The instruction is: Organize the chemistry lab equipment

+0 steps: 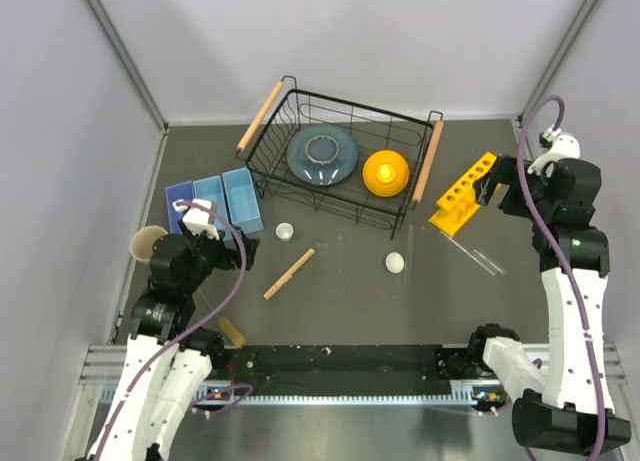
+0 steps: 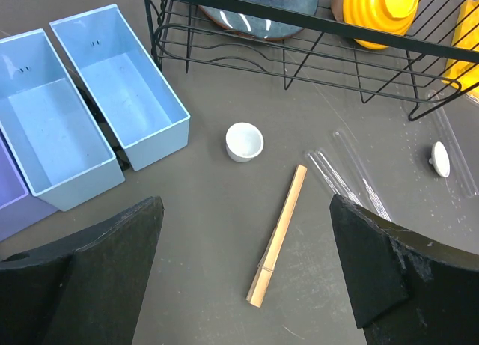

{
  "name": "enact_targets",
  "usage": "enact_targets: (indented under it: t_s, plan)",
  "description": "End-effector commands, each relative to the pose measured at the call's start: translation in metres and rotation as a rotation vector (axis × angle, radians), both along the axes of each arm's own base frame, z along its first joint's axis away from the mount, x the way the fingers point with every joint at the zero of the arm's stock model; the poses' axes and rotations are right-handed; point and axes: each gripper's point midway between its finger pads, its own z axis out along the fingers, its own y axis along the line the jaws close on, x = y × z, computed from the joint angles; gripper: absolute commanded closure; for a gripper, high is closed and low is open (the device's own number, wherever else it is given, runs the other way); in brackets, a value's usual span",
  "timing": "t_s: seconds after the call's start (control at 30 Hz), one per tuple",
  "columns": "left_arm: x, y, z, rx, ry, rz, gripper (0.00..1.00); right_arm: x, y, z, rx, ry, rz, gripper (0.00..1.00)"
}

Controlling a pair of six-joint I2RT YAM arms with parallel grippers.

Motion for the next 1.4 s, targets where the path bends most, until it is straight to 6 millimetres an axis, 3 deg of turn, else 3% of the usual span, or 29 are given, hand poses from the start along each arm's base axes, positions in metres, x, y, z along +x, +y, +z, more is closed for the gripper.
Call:
enact_targets:
  t_s: [0.0, 0.17, 0.3, 0.43, 0.6, 0.63, 0.7, 0.73, 0.97, 1.1, 1.27, 1.37]
  plan:
    - [0.005, 0.003, 0.02, -0.014, -0.07, 0.022, 0.01, -0.003, 0.005, 0.026, 0.027, -0.078, 0.021, 0.01]
    - [0.004, -0.002, 0.02, -0.052, -0.044, 0.015, 0.01, -0.01, 0.028, 0.033, 0.027, -0.102, 0.174, 0.01]
    - [-0.007, -0.03, 0.018, -0.173, 0.056, -0.102, 0.01, -0.028, 0.073, 0.04, 0.032, -0.149, 0.507, 0.01]
    - [-0.02, -0.047, 0.004, -0.247, 0.21, -0.178, 0.01, -0.049, 0.1, 0.036, 0.018, -0.189, 0.762, 0.01]
    - [-0.027, -0.049, -0.021, -0.221, 0.401, -0.165, 0.01, -0.051, 0.099, 0.011, -0.057, -0.189, 0.821, 0.01]
    - [-0.028, -0.053, -0.035, -0.179, 0.472, -0.169, 0.01, -0.051, 0.099, 0.007, -0.068, -0.189, 0.827, 0.01]
    - [-0.034, -0.057, -0.043, -0.101, 0.547, -0.161, 0.01, -0.054, 0.1, -0.009, -0.081, -0.179, 0.859, 0.01]
    - [-0.035, -0.063, -0.055, 0.001, 0.576, -0.155, 0.01, -0.056, 0.102, -0.012, -0.086, -0.187, 0.884, 0.01]
    - [-0.038, -0.104, -0.071, 0.191, 0.66, -0.252, 0.02, -0.067, 0.108, -0.043, -0.084, -0.148, 1.006, 0.01]
    - [-0.037, -0.136, -0.073, 0.162, 0.694, -0.297, 0.04, -0.068, 0.108, -0.053, -0.07, -0.117, 1.017, 0.01]
    - [-0.031, -0.16, -0.086, 0.051, 0.721, -0.215, 0.05, -0.064, 0.097, -0.072, -0.11, -0.048, 0.959, 0.01]
    - [-0.03, -0.173, -0.082, -0.028, 0.678, -0.215, 0.05, -0.064, 0.089, -0.085, -0.147, -0.015, 0.93, 0.01]
